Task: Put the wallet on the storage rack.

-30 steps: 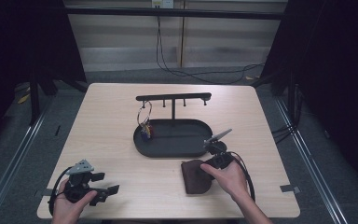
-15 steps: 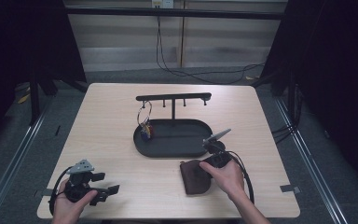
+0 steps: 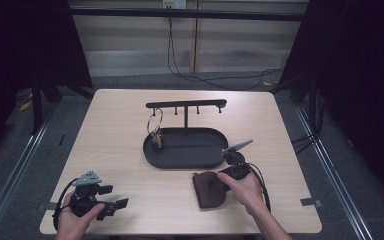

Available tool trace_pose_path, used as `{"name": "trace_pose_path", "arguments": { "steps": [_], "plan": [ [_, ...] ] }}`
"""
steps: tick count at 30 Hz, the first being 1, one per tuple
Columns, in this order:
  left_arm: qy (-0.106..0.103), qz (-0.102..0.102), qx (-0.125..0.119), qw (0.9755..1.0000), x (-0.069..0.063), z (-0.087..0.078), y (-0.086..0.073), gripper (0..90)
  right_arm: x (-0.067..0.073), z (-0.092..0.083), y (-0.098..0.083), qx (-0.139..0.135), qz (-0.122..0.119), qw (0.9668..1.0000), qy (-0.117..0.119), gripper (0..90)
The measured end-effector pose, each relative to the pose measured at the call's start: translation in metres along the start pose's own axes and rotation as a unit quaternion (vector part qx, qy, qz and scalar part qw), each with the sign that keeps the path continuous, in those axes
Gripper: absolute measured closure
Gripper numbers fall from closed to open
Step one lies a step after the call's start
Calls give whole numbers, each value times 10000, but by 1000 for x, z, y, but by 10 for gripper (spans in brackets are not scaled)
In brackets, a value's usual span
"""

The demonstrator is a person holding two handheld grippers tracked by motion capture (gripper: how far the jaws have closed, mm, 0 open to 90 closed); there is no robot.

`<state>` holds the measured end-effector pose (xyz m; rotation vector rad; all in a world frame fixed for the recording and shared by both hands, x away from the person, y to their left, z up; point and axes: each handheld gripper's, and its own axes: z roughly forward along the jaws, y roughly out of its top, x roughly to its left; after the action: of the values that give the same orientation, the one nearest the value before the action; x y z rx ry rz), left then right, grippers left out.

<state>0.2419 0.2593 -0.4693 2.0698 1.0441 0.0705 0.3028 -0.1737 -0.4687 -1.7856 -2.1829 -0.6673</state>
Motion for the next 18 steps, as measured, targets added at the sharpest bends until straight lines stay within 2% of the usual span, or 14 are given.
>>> {"name": "trace_pose_path", "arguments": {
  "steps": [2, 4, 7, 9, 16, 18],
  "plan": [
    [-7, -3, 7, 10000, 0, 0, 0, 174, 1, 0, 0, 26, 3, 10000, -9, 508],
    [-3, 5, 8, 10000, 0, 0, 0, 173, 2, -3, 1, -24, -14, 10000, -26, 605],
    [-3, 10, 16, 10000, 1, -1, 0, 174, -2, -5, 2, -31, 60, 10000, 36, 652],
    [-13, 2, 30, 10000, 1, -1, 0, 174, -3, -8, 2, -114, 76, 9999, 97, 715],
    [-15, 17, 44, 10000, 1, 0, 0, 176, 4, -15, 3, -182, -43, 9998, -6, 750],
    [-19, 1, 38, 10000, 1, 0, 0, 176, 11, -19, 3, -197, -206, 9995, -138, 770]
  ]
}}
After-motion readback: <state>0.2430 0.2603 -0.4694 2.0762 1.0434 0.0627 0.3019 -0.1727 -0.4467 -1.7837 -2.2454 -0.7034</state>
